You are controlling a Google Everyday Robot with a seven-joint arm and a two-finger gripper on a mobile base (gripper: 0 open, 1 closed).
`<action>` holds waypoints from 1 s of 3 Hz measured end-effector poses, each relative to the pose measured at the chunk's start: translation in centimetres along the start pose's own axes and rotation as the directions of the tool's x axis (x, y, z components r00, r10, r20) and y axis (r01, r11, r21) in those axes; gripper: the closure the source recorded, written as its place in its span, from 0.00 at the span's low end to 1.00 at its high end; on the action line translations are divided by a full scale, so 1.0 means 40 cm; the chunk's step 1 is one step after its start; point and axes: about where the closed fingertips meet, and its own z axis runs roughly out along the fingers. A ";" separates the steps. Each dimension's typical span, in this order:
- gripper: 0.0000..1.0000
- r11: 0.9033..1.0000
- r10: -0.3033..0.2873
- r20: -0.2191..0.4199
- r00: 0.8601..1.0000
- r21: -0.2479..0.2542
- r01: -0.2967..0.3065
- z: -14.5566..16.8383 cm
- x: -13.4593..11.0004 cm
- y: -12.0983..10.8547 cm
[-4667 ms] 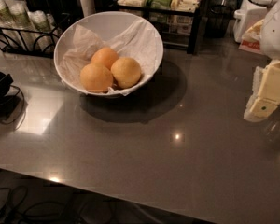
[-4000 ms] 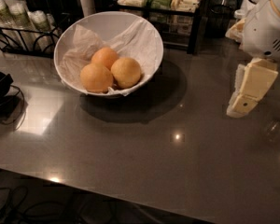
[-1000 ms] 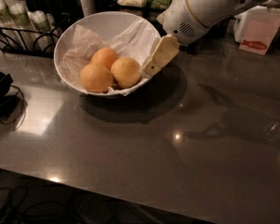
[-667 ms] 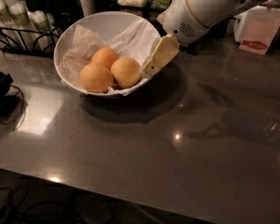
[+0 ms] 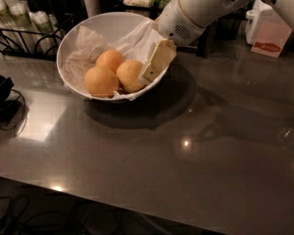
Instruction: Pick orange from white bowl
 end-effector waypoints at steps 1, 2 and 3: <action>0.00 1.000 0.000 0.000 1.000 0.000 0.000 0.000 0.000 0.000; 0.09 1.000 0.000 0.000 1.000 -0.001 0.000 0.001 0.000 0.000; 0.06 1.000 -0.001 0.001 1.000 -0.003 0.001 0.004 -0.001 0.000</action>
Offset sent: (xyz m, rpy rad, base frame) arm 0.0000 0.0000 0.0000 0.0000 0.0000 0.0000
